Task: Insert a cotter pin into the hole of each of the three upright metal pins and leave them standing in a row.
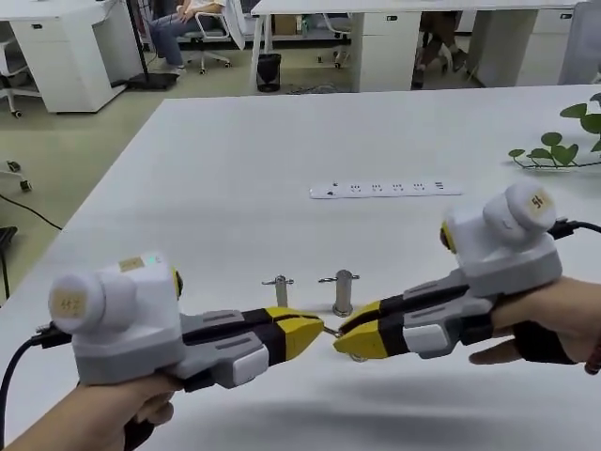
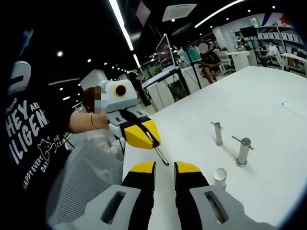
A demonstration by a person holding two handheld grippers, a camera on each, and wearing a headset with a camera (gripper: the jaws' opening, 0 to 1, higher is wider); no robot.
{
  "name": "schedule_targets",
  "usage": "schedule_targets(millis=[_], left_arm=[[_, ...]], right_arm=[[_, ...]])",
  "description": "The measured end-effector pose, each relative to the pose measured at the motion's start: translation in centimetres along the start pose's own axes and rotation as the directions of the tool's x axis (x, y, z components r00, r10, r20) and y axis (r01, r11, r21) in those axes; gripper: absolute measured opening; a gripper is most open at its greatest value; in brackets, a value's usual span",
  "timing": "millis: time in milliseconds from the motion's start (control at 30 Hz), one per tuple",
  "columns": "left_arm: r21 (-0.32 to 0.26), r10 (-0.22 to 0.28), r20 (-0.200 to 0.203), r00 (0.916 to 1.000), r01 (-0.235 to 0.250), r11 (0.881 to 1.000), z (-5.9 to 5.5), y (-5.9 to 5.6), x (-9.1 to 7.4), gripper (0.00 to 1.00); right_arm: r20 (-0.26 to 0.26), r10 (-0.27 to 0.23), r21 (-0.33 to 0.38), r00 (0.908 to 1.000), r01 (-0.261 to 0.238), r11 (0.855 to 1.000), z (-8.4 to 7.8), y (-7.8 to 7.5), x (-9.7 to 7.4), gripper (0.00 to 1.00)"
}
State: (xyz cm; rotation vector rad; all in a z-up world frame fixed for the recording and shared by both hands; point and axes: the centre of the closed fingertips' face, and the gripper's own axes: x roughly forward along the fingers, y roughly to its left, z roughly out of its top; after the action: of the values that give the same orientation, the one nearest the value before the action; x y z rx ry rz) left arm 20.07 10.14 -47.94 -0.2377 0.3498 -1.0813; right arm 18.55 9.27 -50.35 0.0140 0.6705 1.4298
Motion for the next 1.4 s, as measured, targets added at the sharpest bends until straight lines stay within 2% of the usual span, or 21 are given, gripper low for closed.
schedule_targets(millis=[233, 467, 833, 967, 1000, 1100, 1200, 1400], left_arm=[[-0.027, -0.02, 0.019, 0.9996, 0.021, 0.999, 0.1, -0.4, 0.0, 0.0], [-0.067, -0.013, 0.049, 0.9987, 0.016, 0.998, 0.2, -0.3, -0.1, 0.0], [-0.092, -0.025, 0.042, 0.9988, 0.029, 0.995, -0.4, -0.9, -0.4, 0.0], [-0.09, -0.027, 0.038, 0.9989, 0.03, 0.996, -0.5, -1.1, -0.3, 0.0], [-0.078, -0.027, 0.032, 0.9991, 0.029, 0.997, -0.6, -1.2, -0.3, 0.0], [-0.068, -0.031, 0.021, 0.9993, 0.032, 0.997, -0.7, -1.3, -0.3, 0.0], [-0.048, -0.026, 0.007, 0.9996, 0.026, 0.998, -0.9, -1.2, -0.3, 0.0], [-0.026, -0.014, -0.011, 0.9999, 0.013, 1.0, -1.2, -0.7, 0.0, 0.02]], right_arm=[[0.004, 0.003, -0.018, 1.0, -0.003, 1.0, 0.3, 0.1, 0.2, 0.05], [-0.006, 0.01, -0.059, 0.9999, -0.011, 0.998, 0.5, 0.2, 0.3, 0.01], [-0.062, 0.015, -0.149, 0.9979, -0.025, 0.989, 0.1, 0.5, 0.3, 0.0], [-0.08, 0.009, -0.204, 0.9968, -0.025, 0.979, 0.0, 0.7, 0.3, 0.0], [-0.089, 0.002, -0.234, 0.9961, -0.023, 0.972, -0.1, 0.6, 0.3, 0.0], [-0.106, -0.001, -0.266, 0.9943, -0.027, 0.963, -0.3, 0.8, 0.3, 0.0], [-0.131, -0.014, -0.315, 0.9913, -0.028, 0.949, -0.6, 0.9, 0.3, 0.0], [-0.172, -0.027, -0.358, 0.9847, -0.037, 0.933, -1.2, 0.8, 0.3, 0.0]])
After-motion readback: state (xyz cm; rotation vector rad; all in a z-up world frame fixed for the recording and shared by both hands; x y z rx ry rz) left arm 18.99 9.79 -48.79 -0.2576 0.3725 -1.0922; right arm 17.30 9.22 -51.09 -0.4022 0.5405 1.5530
